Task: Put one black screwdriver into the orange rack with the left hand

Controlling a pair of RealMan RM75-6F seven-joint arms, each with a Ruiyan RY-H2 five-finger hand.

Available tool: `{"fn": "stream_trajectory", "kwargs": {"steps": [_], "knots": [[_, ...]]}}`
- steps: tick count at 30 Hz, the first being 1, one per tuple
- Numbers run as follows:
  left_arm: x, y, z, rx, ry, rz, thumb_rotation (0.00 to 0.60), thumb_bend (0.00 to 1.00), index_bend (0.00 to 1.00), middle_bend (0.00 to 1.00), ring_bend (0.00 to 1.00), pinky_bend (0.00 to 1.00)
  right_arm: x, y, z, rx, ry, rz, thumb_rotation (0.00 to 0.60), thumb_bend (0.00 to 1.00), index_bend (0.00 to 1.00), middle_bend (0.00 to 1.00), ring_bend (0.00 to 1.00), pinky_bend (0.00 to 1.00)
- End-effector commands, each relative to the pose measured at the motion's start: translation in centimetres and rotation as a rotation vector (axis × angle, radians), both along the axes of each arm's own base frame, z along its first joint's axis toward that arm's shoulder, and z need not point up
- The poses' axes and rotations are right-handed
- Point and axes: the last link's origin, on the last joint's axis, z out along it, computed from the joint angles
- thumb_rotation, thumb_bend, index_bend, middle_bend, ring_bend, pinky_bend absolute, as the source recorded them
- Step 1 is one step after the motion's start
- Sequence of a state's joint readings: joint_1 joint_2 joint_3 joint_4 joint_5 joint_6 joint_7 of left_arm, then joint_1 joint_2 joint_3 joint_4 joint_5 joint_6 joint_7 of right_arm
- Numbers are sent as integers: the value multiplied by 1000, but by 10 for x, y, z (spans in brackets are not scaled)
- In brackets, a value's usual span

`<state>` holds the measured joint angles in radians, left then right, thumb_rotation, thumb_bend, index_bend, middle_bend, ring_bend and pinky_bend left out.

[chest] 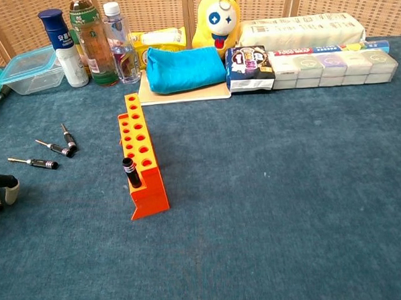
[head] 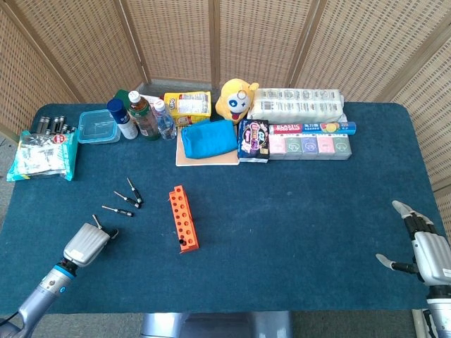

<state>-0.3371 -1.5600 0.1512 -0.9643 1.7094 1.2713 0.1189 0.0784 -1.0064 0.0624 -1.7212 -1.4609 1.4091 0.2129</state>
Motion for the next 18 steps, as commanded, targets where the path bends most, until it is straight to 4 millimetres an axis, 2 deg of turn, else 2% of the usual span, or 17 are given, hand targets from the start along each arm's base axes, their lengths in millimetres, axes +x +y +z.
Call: {"fn": "stream_trajectory", "kwargs": {"steps": [1,18], "knots": [[1,0,-1,-2,-3,0,600,434,538,1000,1000,1000,0,0,0,0,0,0,600,0,38,98,157,105],[3,-1,-2,5,-11,1,600,451,643,1000,1000,1000,0,0,1,-3,-5,1,600,0,38,98,157,106]]}}
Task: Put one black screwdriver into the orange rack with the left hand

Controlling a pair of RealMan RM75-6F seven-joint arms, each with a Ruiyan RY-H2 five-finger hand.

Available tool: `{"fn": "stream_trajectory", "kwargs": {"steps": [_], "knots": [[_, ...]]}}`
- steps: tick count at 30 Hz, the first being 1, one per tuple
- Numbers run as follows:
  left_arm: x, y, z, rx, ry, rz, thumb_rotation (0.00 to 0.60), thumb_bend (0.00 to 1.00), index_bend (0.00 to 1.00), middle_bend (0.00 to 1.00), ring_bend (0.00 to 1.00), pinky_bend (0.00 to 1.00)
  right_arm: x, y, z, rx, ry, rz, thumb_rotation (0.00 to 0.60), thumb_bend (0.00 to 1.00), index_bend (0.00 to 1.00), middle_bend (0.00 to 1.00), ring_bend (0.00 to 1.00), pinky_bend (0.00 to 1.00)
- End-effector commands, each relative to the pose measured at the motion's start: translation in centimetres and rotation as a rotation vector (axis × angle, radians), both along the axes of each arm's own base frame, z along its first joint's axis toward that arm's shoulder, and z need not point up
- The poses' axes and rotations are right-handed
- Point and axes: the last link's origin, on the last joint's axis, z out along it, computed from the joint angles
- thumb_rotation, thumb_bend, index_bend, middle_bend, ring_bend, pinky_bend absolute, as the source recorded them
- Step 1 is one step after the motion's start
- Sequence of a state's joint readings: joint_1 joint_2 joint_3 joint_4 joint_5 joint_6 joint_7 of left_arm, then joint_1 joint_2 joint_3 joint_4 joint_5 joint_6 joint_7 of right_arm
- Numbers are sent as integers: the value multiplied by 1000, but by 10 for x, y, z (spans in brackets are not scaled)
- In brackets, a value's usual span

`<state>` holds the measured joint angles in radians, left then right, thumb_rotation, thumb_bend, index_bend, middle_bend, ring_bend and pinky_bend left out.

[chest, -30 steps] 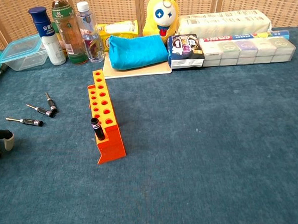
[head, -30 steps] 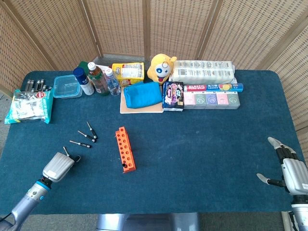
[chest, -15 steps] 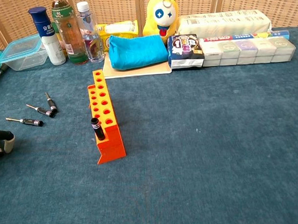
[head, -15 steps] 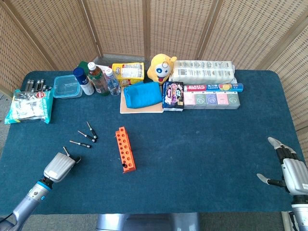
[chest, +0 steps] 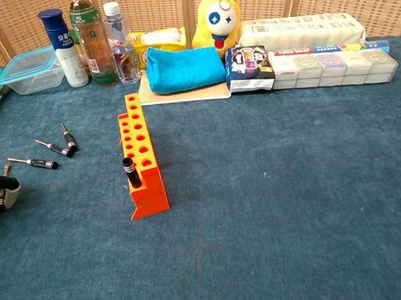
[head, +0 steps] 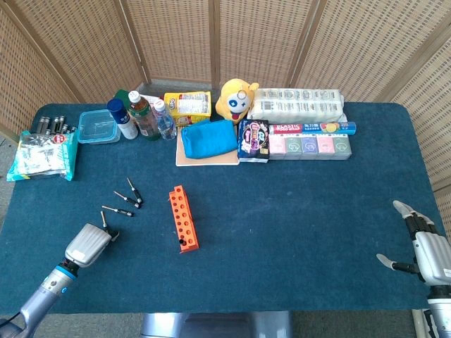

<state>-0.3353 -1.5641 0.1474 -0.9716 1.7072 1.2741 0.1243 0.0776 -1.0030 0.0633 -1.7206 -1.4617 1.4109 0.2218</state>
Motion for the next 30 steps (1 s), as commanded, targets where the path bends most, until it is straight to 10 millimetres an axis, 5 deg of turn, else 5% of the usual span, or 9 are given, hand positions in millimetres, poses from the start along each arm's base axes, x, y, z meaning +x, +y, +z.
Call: {"fn": "stream_trajectory", "kwargs": {"steps": [1,15,30], "knots": [[0,0,0,1,-3,1,600,452,645,1000,1000,1000,0,0,0,0,0,0,600,0,38,98,157,106],[3,0,6,23,-35,-3,600,456,663,1000,1000,1000,0,0,0,2,0,0,600,0,38,98,157,105],[25,-5,44,94,-152,-39,600,456,671,1000,1000,1000,1,1,-1,6,0,2,600,0,38,97,157,106]]}}
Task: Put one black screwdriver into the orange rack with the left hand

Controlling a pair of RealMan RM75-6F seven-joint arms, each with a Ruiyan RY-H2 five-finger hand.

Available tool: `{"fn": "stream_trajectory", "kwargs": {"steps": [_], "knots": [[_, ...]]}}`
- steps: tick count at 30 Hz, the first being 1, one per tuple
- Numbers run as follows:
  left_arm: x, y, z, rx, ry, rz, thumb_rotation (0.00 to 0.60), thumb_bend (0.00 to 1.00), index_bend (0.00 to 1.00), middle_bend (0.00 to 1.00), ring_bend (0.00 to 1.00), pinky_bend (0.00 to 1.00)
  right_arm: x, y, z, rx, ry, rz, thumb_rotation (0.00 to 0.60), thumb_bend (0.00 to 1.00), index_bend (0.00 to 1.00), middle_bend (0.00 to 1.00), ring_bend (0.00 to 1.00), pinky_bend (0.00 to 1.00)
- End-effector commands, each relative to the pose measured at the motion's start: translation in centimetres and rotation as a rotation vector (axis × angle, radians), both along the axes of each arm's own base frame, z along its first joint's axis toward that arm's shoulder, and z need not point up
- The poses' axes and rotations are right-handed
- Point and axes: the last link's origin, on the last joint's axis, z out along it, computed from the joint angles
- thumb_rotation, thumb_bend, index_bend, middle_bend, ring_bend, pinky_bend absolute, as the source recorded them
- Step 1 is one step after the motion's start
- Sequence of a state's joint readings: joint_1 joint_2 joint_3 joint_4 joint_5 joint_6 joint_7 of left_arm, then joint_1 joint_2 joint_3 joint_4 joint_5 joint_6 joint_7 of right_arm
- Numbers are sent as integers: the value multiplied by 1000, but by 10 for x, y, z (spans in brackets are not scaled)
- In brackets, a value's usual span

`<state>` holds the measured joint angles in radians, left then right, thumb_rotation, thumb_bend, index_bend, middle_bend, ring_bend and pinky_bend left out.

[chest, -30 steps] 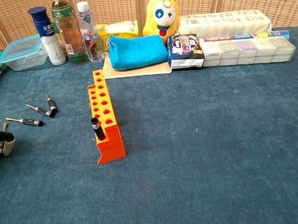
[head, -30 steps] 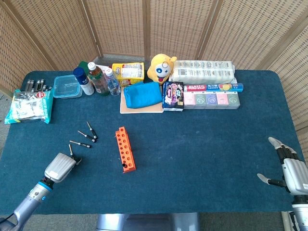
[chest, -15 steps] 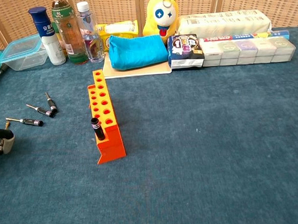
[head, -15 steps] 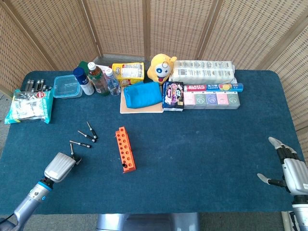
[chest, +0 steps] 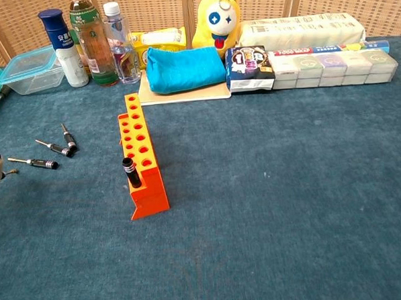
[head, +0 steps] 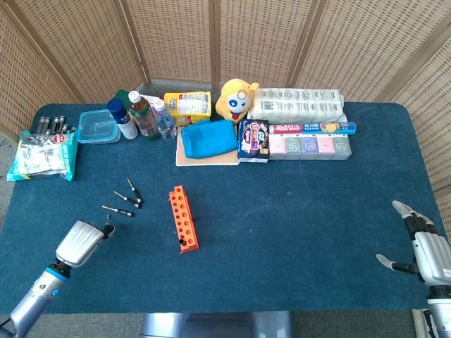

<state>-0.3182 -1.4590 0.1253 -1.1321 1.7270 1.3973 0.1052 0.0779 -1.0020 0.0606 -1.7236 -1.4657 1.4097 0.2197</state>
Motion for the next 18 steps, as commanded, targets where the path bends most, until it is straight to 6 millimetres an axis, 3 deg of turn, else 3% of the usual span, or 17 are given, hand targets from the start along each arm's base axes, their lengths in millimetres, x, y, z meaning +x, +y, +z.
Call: {"fn": "stream_trajectory", "kwargs": {"steps": [1,18], "knots": [[5,0,11,21,-30,-3,600,456,671,1000,1000,1000,0,0,0,1,0,0,600,0,38,98,157,106],[33,2,47,38,-203,-3,600,456,670,1000,1000,1000,0,-1,-2,8,7,-4,600,0,38,98,157,106]]}}
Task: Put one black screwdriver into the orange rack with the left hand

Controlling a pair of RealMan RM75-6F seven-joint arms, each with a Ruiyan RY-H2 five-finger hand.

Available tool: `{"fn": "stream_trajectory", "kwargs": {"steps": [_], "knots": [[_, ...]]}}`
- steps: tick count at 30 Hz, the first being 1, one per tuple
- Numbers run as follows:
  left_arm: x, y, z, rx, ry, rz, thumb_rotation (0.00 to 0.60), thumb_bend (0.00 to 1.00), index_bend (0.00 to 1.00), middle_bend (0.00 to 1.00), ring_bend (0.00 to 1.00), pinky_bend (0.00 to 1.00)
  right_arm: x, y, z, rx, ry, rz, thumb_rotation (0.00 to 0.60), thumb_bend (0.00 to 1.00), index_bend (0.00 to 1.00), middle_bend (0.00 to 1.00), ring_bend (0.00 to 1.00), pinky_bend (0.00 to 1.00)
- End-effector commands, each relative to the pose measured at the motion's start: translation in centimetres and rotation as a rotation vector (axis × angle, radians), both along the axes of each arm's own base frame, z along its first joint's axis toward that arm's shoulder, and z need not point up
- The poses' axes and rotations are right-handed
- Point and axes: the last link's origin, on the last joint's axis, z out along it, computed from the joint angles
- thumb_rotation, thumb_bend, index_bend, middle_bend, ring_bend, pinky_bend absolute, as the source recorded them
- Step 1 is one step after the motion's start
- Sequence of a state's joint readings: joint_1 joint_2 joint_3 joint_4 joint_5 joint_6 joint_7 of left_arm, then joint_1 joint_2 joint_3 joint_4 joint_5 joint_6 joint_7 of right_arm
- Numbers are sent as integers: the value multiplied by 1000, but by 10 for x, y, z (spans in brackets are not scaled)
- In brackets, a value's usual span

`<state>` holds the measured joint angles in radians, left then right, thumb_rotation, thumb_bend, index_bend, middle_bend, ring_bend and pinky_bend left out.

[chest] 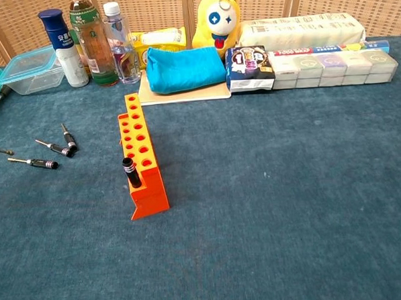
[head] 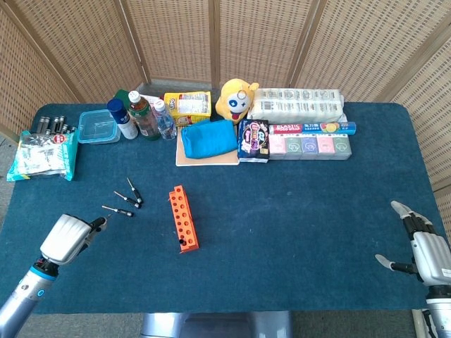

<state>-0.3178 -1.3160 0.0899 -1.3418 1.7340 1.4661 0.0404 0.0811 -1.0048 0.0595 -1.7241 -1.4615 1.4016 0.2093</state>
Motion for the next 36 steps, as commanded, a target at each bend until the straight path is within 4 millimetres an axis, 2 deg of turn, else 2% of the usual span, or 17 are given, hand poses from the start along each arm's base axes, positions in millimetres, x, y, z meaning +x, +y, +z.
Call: {"fn": "stream_trajectory", "kwargs": {"steps": [1,6,14,20,25,36], "knots": [[9,2,6,-10,-59,0,600,456,670,1000,1000,1000,0,0,0,0,1,0,600,0,38,98,157,106],[32,5,11,-107,-222,32,600,456,670,1000,1000,1000,0,0,-1,7,7,-1,600,0,38,98,157,105],[75,16,20,-183,-308,-4,600,456,670,1000,1000,1000,0,0,-3,11,11,-3,600,0,38,98,157,106],[102,21,20,-257,-370,5,600,456,670,1000,1000,1000,0,0,-2,8,10,-4,600,0,38,98,157,105],[113,20,12,-349,-388,33,600,457,670,1000,1000,1000,0,0,-1,5,7,-3,600,0,38,98,157,105],[120,23,1,-461,-425,119,600,456,671,1000,1000,1000,0,0,-1,6,7,-4,600,0,39,98,158,105]]}}
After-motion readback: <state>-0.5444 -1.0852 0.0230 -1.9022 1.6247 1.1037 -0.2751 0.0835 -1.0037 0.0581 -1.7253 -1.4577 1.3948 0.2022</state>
